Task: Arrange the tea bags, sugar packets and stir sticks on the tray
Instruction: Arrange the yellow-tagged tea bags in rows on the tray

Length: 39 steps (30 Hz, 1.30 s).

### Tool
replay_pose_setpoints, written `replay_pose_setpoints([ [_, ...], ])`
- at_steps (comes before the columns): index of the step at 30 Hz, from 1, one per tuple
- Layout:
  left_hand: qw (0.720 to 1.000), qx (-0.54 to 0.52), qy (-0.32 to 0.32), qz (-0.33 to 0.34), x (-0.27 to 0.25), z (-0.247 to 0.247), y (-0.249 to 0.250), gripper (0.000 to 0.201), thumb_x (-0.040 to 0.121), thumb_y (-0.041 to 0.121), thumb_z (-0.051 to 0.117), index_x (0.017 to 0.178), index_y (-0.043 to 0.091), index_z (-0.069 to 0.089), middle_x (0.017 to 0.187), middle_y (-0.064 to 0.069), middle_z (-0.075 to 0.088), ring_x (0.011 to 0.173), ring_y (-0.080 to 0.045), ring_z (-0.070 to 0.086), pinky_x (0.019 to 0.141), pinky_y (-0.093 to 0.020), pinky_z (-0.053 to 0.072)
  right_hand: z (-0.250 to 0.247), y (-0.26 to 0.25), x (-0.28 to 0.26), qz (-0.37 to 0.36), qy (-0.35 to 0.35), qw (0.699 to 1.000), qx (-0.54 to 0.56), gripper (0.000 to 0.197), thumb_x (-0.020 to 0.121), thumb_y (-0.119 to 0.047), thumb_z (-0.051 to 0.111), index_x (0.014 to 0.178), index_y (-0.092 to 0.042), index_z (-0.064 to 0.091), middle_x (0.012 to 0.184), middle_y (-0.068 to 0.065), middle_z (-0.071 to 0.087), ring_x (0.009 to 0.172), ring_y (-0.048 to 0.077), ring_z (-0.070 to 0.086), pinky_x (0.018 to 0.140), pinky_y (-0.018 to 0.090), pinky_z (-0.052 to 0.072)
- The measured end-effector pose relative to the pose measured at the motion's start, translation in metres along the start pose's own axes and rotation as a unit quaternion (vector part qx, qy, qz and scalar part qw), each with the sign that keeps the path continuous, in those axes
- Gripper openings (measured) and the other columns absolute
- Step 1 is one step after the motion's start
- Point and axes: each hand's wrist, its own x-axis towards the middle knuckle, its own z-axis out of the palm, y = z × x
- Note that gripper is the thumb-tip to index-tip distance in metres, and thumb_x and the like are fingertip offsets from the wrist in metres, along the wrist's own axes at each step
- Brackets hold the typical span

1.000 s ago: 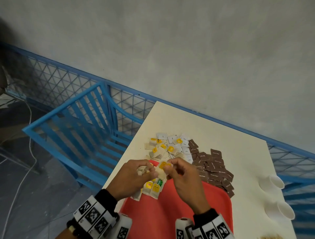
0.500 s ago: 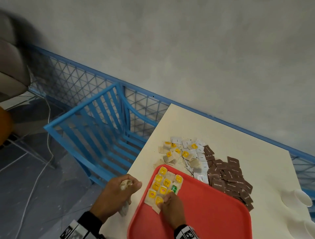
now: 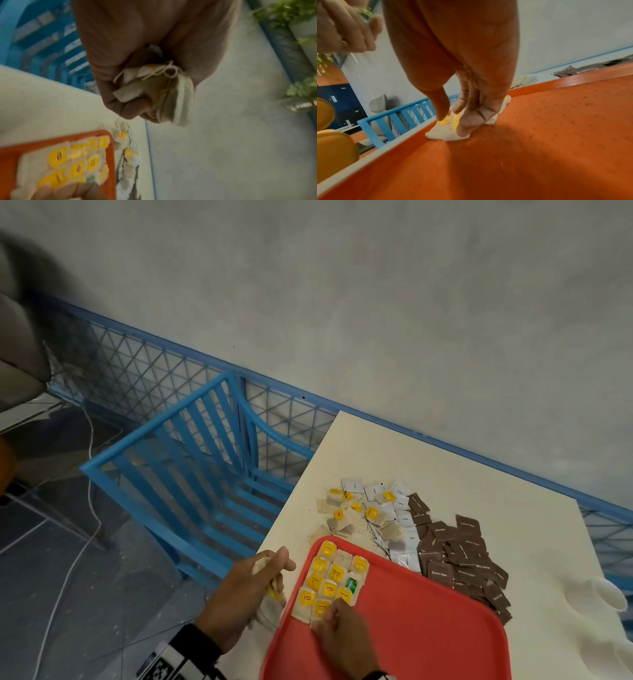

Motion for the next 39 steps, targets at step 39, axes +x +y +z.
replay_pose_setpoints([
  [39,0.973,0.099,-0.042,0.202,-0.011,0.196,0.020,0.008,0.088,0.022,0.073,0.096,0.023,0.076,0.067,0.015,0.068,0.047,0.001,0.050,0.056,-0.021,0.041,-0.229,-0.004,-0.080,-0.094,0.223,0.949,0.203,0.017,0.093,-0.027,0.067,0.078,-0.025,0.075,0.066,0.000,0.068,0.063,0.019,0.061,0.063,0.034,0.049],
])
